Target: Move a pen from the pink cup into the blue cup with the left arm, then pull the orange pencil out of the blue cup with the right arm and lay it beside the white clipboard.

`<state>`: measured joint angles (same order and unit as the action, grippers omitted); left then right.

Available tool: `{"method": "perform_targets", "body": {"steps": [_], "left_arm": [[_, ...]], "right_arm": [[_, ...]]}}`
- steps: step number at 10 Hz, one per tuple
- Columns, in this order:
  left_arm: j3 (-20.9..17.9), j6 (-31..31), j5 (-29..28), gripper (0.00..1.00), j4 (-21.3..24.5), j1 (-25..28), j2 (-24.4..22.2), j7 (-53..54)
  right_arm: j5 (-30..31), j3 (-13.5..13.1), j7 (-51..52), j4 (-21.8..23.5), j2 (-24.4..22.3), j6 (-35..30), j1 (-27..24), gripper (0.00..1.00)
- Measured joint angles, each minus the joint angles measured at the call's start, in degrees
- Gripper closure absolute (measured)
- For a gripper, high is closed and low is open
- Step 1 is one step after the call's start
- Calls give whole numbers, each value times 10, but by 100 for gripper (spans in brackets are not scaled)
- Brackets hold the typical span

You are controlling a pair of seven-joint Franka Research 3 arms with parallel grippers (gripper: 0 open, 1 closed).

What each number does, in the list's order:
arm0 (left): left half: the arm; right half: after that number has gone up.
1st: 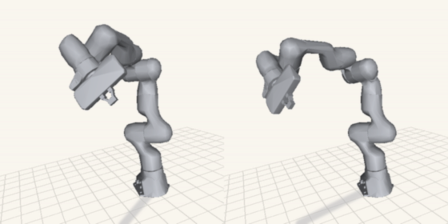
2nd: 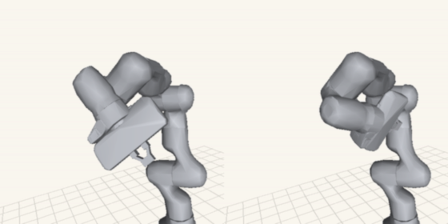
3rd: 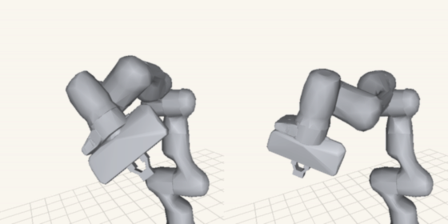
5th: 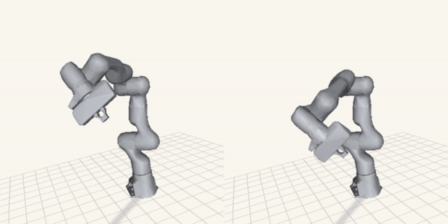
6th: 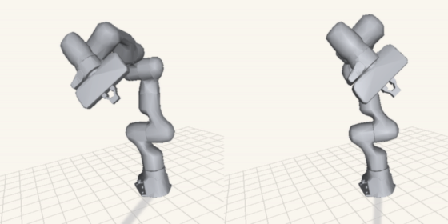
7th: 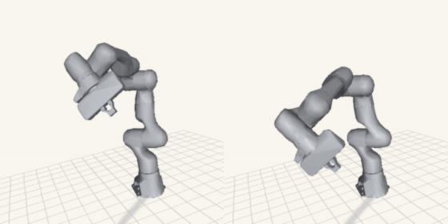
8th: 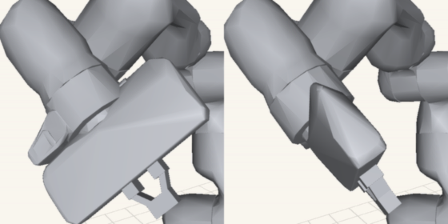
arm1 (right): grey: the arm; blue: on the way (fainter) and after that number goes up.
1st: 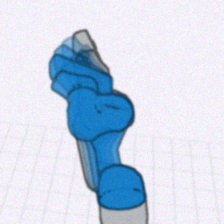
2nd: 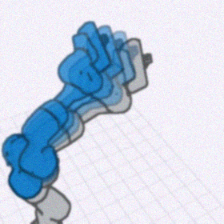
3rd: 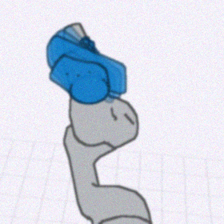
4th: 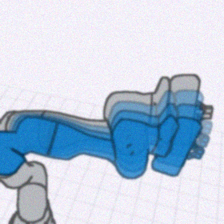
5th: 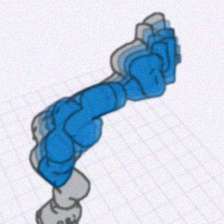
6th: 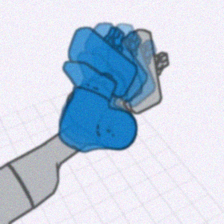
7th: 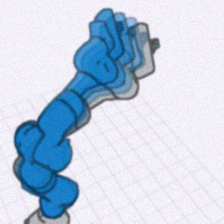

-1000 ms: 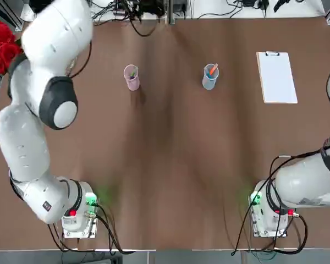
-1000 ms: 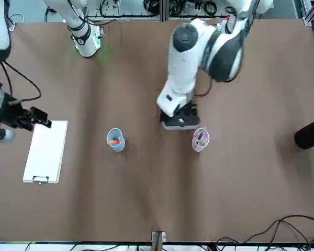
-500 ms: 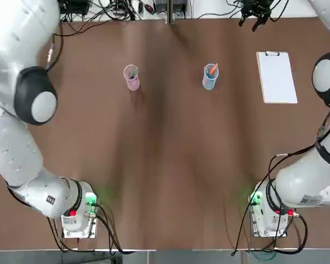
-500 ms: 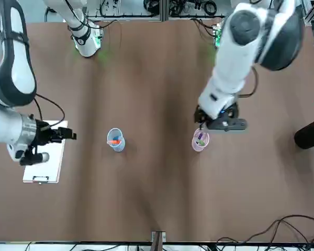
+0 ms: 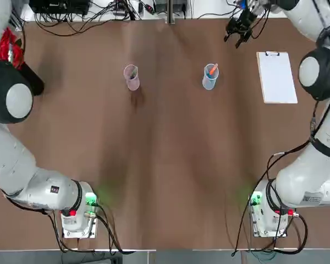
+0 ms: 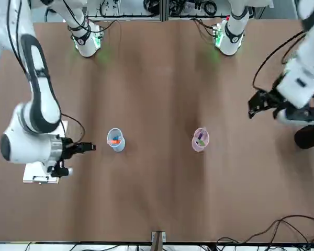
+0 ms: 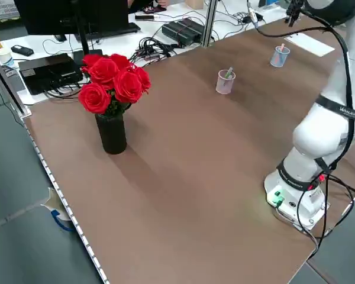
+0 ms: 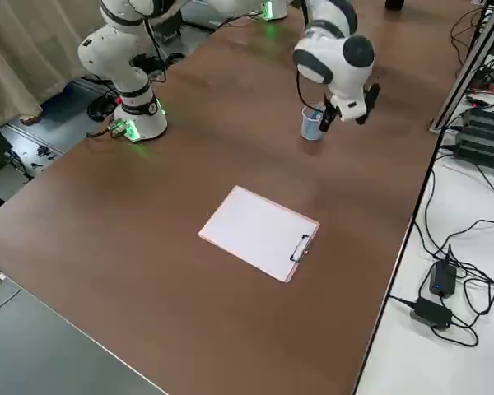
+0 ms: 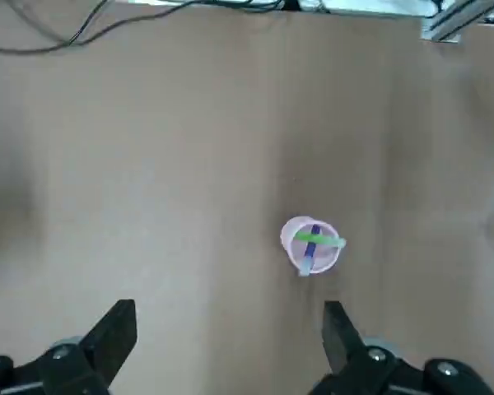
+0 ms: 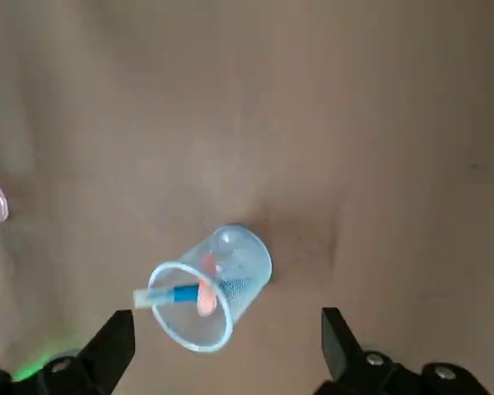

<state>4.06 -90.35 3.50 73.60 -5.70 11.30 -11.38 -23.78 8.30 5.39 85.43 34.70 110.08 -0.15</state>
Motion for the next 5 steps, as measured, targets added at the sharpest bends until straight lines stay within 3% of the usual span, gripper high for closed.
{"method": "perform_targets", "body": {"steps": [2,5], "left_arm": [[-33,6,6,0,11,15,-11,52],[-64,5,1,0,70,14,-58,81]], "right_arm": [[0,20,0,39,6,54,6,0],[0,22,0,67,1,56,6,4]]}}
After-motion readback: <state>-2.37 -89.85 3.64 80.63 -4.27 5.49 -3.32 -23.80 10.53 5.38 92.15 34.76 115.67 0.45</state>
